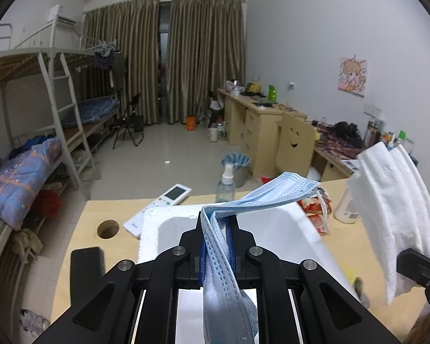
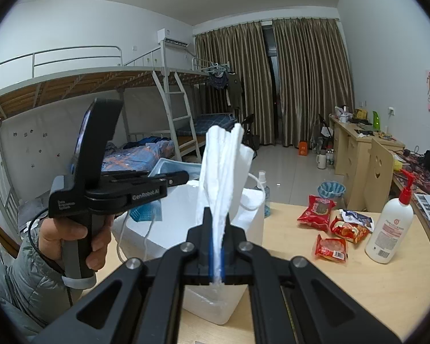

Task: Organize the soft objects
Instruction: 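Open the left tool to drop the blue mask into the foam box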

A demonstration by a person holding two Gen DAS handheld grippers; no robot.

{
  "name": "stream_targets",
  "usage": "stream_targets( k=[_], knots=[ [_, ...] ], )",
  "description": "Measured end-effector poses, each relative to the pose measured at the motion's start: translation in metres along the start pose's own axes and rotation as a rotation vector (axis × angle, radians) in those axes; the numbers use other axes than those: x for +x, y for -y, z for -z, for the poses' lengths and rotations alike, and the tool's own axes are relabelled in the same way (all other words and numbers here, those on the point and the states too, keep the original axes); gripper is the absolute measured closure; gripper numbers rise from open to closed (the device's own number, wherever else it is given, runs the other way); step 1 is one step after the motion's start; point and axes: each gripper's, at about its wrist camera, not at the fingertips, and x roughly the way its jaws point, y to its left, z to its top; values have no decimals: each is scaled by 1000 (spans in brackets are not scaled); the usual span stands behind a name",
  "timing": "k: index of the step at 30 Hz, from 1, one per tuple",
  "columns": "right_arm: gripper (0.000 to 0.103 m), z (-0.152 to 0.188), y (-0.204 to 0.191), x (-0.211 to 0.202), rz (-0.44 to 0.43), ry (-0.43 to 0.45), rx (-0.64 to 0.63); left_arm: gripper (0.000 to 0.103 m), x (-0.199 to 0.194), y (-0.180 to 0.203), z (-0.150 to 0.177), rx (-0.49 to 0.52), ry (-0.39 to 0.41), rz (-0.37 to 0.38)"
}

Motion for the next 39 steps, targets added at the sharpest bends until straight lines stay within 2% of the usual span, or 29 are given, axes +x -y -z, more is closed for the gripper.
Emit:
stream_targets(
  k=[2, 3, 4, 6, 8, 10, 15, 19, 23, 32, 39],
  knots=[
    [98, 0, 0, 2, 4, -6, -1, 81, 2, -3, 0, -9, -9, -17],
    [98, 1, 0, 1, 4, -8, -2, 70, 2, -5, 0, -19, -7, -17],
    [98, 1, 0, 2, 2, -9, -2, 53, 3, -7, -1, -24, -6, -17],
    [98, 1, -1, 1, 5, -9, -3, 34, 1, -10, 0, -24, 3, -23],
    [98, 1, -2, 0, 4, -8, -2, 24, -2, -10, -1, -26, 18, -29],
    [98, 0, -2, 1, 7, -9, -7, 6, -10, -12, 0, -34, 53, -43],
    [98, 0, -5, 2, 6, -11, -16, 3, -28, -19, 2, -54, 116, -88],
    [98, -1, -7, 4, 1, -14, -20, 3, -36, -19, 6, -36, 125, -165],
    [98, -1, -12, 7, -5, -21, -31, 3, -45, -21, 10, -31, 138, -159],
    [98, -5, -20, 20, -28, -44, -38, 3, -73, -27, 22, -18, 196, -209],
    [98, -10, -30, 36, -48, -72, -54, 3, -85, -40, 24, -39, 215, -212]
  ],
)
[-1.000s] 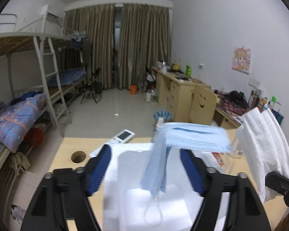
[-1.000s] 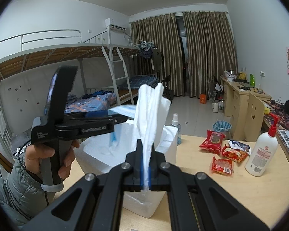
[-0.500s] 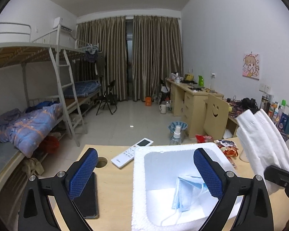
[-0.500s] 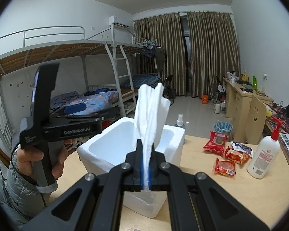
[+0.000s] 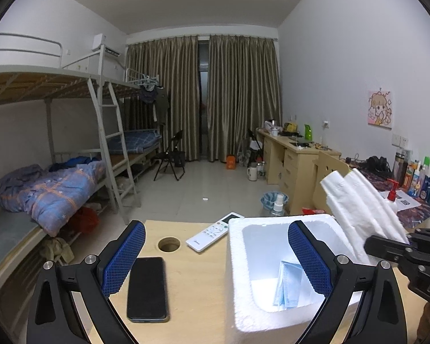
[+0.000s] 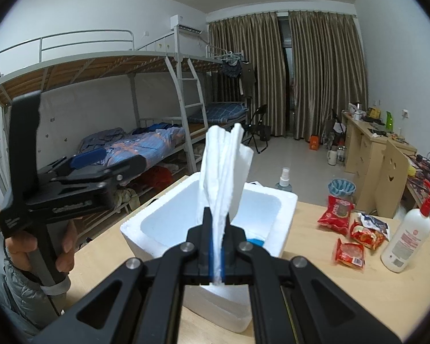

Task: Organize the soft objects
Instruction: 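Open the left tool to drop the blue mask into the foam box, then open the right tool to drop the white mask into the foam box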

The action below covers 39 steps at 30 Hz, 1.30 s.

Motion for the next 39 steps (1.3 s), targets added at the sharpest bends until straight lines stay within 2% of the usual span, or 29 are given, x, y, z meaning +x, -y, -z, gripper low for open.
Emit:
stream_targets(
  k=[9, 15, 16, 18, 20, 26, 34, 39],
  knots=[
    [98, -8, -4, 19, -26, -31, 8, 3, -14, -9, 10, -20, 35, -8],
    [95, -11, -4, 31, -28, -58, 16, 3, -11, -14, 17, -22, 16, -17],
    [93, -11, -4, 32, -26, -64, 22, 3, -12, -14, 18, -26, 15, -15],
    [74, -11, -4, 32, -28, -68, 34, 3, -12, -14, 18, -22, 13, -12],
    [62, -11, -5, 28, -32, -59, 36, 3, -14, -14, 19, -19, 14, -12],
    [59, -13, -8, 21, -24, -47, 32, 3, -17, -13, 18, -21, 16, -4],
    [44, -16, -1, -1, 7, 1, 50, 3, -27, -4, 18, -13, 23, 15],
    [22, -14, 4, -21, 34, 32, 56, 3, -40, 1, 18, -9, 34, 32]
  ],
)
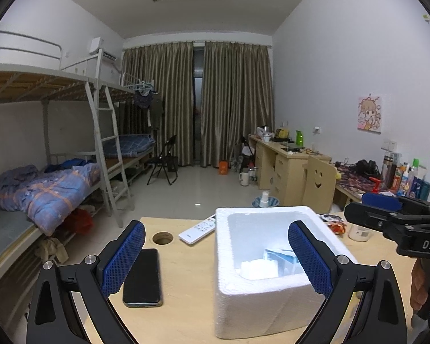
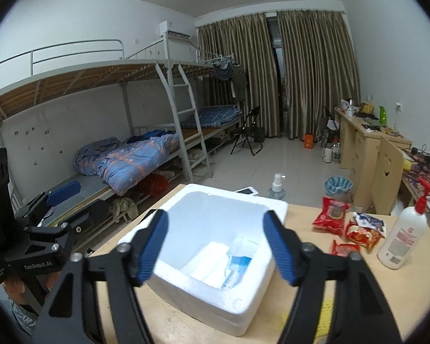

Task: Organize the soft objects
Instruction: 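Open the right tool to drop the white mask into the foam box, then withdraw both tools from the foam box back over the desk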

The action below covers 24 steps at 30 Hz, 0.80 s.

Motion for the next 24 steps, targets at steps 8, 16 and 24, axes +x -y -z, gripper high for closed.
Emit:
stream_targets(
  k=[8, 16, 24],
  knots=[
    [0, 3, 3, -38, 31, 71, 4, 3, -23, 18, 0, 11, 17, 32],
    [0, 8, 4, -67, 48, 113, 8, 3, -52, 38, 1, 30, 44, 51],
    [0, 19, 3, -94, 53, 150, -5, 2, -75, 47, -1, 32, 65, 60]
  ],
)
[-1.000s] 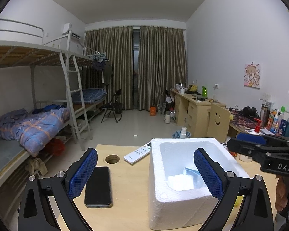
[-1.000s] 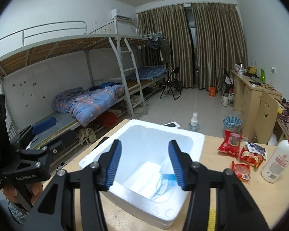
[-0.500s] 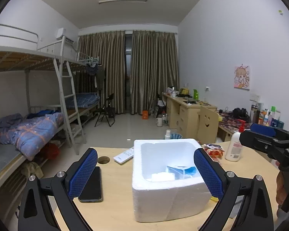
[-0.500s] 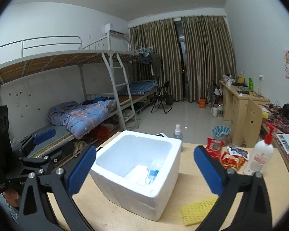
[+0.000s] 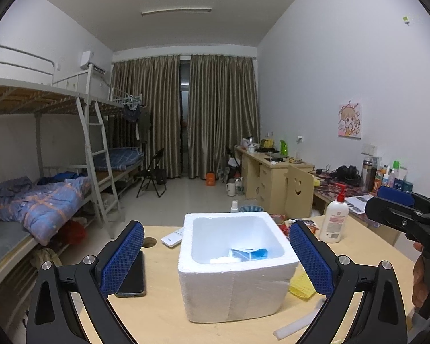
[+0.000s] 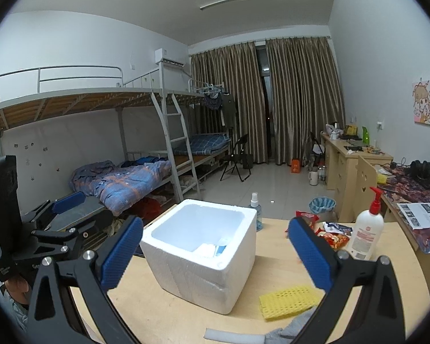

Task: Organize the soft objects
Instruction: 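Withdraw both tools from the foam box back over the desk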

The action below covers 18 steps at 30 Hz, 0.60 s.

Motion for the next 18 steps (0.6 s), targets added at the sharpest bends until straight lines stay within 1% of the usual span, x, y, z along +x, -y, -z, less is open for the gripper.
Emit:
stream_targets(
  k=[11, 18],
  knots=[
    [0, 11, -2, -41, 24, 54, -9, 1, -31, 16, 1, 3, 22, 40],
    [0, 23, -3, -61, 49, 65, -19, 1, -46, 27, 7, 6, 27, 60]
  ],
)
